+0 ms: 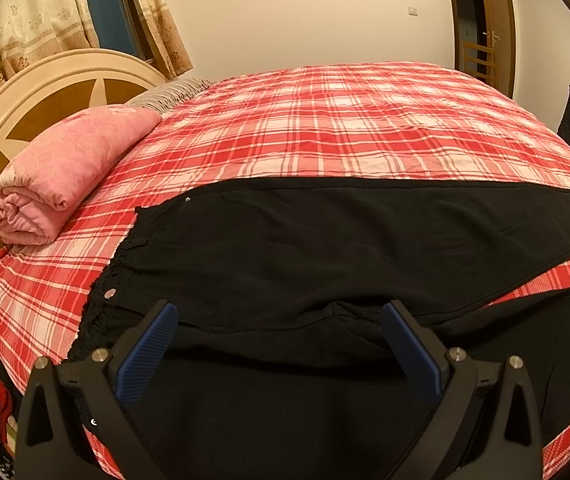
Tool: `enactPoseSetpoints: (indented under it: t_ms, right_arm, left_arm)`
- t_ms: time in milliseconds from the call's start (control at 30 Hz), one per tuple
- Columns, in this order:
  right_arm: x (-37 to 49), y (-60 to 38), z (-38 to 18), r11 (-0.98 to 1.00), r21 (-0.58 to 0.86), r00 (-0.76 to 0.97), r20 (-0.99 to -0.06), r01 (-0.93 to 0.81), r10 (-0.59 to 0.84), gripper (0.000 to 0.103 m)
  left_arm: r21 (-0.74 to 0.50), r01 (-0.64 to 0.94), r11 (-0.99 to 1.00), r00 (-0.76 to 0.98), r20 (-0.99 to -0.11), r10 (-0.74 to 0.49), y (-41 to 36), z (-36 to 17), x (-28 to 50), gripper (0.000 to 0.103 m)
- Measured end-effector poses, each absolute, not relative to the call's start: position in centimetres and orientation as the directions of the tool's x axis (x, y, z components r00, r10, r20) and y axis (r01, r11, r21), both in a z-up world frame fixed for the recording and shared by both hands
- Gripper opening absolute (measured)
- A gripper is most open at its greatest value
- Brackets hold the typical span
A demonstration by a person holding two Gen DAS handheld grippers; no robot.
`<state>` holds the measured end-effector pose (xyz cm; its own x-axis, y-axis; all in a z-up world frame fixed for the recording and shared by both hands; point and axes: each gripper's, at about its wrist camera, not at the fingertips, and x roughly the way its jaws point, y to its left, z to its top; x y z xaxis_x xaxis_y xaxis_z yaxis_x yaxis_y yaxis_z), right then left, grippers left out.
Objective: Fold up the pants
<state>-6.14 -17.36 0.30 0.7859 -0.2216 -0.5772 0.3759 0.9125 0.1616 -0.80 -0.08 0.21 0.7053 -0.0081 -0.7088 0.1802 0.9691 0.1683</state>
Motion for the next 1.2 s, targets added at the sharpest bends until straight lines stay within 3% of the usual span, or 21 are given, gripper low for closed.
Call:
enactPoseSetpoints:
  t_ms: [433,567,933,1000,1067,1200]
  right_arm:
    - [-3.5,-18.0,-2.0,0.937,0.127,0.747,-0.641,0.326,-0.173,0.102]
    - [1.5,-18.6,-2.9,0.981,0.084,0.712,-0.700,0.173,-0.065,0.102]
    - [17.8,-18.9,-7.1,0.995,-0.024,0.587,-0.808,-0.099,0.039,0.101]
    - [19.8,-19.1,-8.6,0.991,-0.029,0.550,-0.834,-0.128,0.046,0.099]
    - [21.0,-19.3,-9.8,0.989,-0.009,0.515,-0.854,-0.150,0.070,0.088]
    - [21.3,-19.2,-11.2,0.982,-0.025,0.518,-0.852,-0.187,0.077,0.083]
  left_arm:
    - [0.146,0.217,0.965,0.662,-0.749,-0.036,0.0,-1.9,0.2,0.103]
    - [0.130,0.231,0.964,0.643,-0.764,-0.051,1.2,-2.1,1.8,0.103]
    - [0.073,0.027,0.997,0.615,-0.788,0.041,8.5,-2.1,14.2,0.103]
    - [0.050,-0.005,0.999,0.584,-0.811,0.043,9.1,-3.6,15.9,0.103]
    - [0.040,-0.018,0.999,0.568,-0.822,0.043,9.3,-4.8,16.5,0.103]
    - [0.062,-0.022,0.998,0.548,-0.834,0.064,8.9,-6.7,17.2,0.103]
